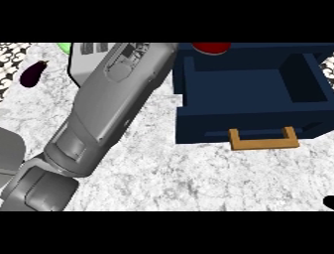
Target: Pick up the can, place it into the drawer and close the drawer
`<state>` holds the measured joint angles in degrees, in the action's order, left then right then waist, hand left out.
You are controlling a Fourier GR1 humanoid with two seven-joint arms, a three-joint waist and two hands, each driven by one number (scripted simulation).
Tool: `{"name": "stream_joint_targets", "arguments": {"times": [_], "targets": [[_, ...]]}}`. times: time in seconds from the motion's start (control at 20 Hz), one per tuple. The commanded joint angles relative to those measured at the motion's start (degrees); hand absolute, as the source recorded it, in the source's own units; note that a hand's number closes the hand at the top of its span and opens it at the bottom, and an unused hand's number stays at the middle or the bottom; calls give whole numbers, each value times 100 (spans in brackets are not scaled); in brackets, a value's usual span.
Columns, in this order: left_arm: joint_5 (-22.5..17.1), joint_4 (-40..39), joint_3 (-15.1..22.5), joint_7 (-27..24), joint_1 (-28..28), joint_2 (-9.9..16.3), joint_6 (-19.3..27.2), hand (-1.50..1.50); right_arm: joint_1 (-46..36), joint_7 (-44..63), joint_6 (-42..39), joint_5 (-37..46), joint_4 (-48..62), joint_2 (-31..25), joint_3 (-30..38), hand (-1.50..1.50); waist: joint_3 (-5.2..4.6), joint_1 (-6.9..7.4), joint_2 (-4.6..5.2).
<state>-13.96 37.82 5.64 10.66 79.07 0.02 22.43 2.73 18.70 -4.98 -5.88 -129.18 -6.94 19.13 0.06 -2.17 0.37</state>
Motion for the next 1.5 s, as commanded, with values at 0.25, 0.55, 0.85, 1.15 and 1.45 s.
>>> {"name": "stream_joint_targets", "arguments": {"times": [0.25,0.55,0.85,1.15,1.45], "targets": [[-661,-1108,590,-134,859,-2,374,150,-298,-15,-67,-187,207,-155,81,-150,10,-218,51],[-746,-1684,742,-336,1243,-2,517,150,-341,350,-26,-176,-97,-226,1,-150,9,-283,67],[-1115,-1790,1156,-446,1230,-2,1275,-150,-591,307,116,198,108,-149,-272,-150,14,-382,108],[-1324,-1849,1402,-520,1347,-2,1632,-150,-950,470,91,419,-50,-438,-373,-150,14,-468,127],[-1711,-1876,1196,-906,1086,-2,1551,-150,-784,-60,-275,796,55,-651,-595,-150,12,-416,130]]}}
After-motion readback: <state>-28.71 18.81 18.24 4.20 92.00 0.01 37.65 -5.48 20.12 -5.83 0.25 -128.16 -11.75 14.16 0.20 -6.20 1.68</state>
